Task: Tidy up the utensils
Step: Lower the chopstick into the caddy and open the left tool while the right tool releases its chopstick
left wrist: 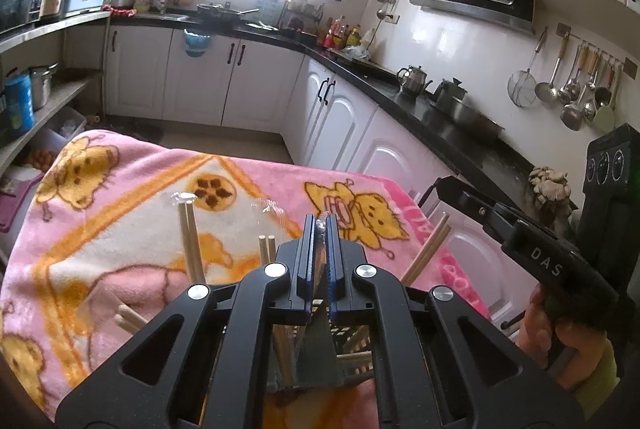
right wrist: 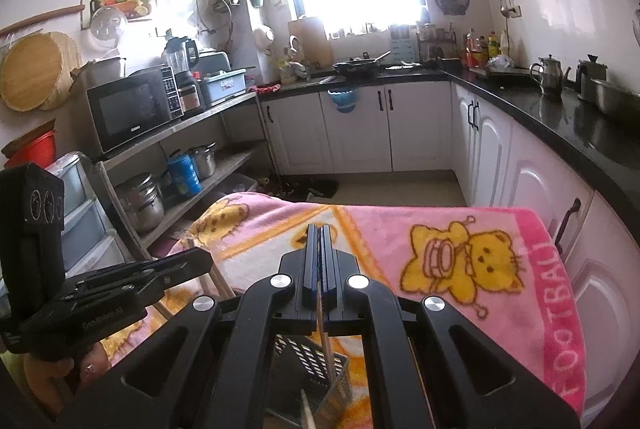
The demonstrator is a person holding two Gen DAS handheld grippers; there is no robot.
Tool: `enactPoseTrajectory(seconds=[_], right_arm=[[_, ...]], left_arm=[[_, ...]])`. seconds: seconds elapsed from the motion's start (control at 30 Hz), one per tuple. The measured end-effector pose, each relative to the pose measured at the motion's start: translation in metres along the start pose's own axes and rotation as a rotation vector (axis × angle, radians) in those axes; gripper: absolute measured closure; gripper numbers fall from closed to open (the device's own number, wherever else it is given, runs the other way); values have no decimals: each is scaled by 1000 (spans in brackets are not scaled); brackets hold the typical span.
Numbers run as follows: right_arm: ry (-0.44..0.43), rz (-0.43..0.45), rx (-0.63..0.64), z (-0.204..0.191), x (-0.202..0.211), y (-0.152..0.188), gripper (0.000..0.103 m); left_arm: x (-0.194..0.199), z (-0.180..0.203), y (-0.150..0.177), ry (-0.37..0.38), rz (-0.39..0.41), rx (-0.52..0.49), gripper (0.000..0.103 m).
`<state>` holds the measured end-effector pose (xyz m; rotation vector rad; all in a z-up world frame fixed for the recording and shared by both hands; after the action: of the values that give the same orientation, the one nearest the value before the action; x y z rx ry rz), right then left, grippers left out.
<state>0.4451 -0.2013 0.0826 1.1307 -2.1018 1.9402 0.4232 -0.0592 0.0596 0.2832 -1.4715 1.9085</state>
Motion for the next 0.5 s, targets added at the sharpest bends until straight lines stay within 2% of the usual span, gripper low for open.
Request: enactPoseTrajectory(seconds=[0.43, 0.5], right_arm=[[16, -44, -61, 19, -5, 20, 101], [21, -47, -67, 22, -4, 22, 101]], left_arm=[[0, -3, 8, -10, -19, -4, 102], [1, -5, 10, -9, -24, -1, 96]])
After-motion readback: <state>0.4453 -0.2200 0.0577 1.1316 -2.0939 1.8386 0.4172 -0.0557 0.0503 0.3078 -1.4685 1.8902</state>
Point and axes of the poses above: each gripper's, at about its wrist camera, not at the fingertips, and x roughly against the way its jaws point, z to its right, y to its underside, the point moved 9 cm from there along -x, roughly the way its jaws point, and after that the axes turned 6 degrees about -z, right-handed, at the moved point
